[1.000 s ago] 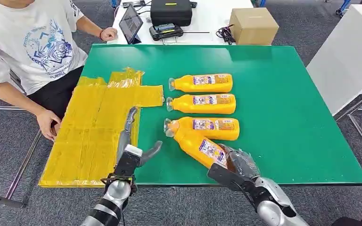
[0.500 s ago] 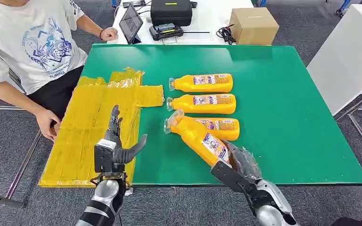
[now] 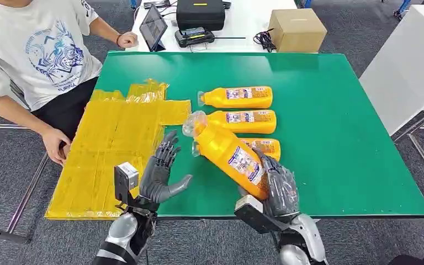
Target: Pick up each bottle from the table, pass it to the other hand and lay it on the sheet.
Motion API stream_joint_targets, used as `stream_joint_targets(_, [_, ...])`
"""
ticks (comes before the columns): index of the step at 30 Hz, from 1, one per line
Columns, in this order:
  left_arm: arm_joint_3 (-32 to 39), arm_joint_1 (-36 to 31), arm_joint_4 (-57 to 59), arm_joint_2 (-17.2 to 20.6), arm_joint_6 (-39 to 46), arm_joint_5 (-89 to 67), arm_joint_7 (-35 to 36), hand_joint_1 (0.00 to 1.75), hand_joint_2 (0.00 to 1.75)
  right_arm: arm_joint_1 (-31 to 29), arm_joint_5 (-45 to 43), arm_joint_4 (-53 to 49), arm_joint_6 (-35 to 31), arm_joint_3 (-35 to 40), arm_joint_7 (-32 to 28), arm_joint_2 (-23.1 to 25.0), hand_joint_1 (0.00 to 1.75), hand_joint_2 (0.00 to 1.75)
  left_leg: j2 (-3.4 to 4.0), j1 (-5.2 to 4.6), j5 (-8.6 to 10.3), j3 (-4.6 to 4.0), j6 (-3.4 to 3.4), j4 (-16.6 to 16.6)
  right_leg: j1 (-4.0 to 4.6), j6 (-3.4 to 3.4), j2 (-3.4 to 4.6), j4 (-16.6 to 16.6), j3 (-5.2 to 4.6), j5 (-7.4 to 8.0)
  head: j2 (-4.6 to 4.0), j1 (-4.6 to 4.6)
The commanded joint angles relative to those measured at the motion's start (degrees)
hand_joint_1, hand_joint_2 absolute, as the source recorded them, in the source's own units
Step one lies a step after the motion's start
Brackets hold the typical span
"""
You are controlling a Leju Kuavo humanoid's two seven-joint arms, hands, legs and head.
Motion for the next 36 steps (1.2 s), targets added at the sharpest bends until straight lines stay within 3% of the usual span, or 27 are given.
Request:
stream_joint_targets(1, [-4.5,-1.3,-0.3,2.1,-3.6,3.1,1.0,0.0,1.75,-0.6,-0.3,8.1,-2.4,-3.2,-3.7,7.3,1.75,1.75,0.08,0.04,-0.02,0.18,-0.1,-0.1,0.06,-0.11,0.05,-0.1,0.17,0.0,0.0,0.0])
stream_joint_targets(14, [-6.7,-0.8,-0.1,2.6,-11.8,10.4,2.4,0.0,1.75,-1.4,-2.1,13.1,-1.7,-2.9,-7.0,9.3,1.75,1.75,0.14,0.09,-0.07,0.37,-0.14,-0.1,0.11,-0.18,0.11,-0.1,0.35,-0.02,0.0,0.0])
stream_joint_targets(27, [-8.8,-2.4,0.1,3.0,-8.5,5.4,-0.3,0.0,1.75,-3.5,0.5,15.6,-2.4,1.9,-9.3,10.1,1.75,1.75,0.07,0.03,-0.01,0.16,-0.08,-0.1,0.05,-0.1,0.05,-0.1,0.16,0.01,0.0,0.02])
stream_joint_targets(36, [-7.4,-3.9,-0.3,2.2,-7.2,6.1,2.9,0.0,1.75,-5.3,3.4,17.7,1.2,9.1,-6.9,10.3,1.75,1.75,0.18,0.1,-0.06,0.3,-0.15,0.0,0.12,-0.18,0.14,-0.1,0.27,0.0,0.0,0.0])
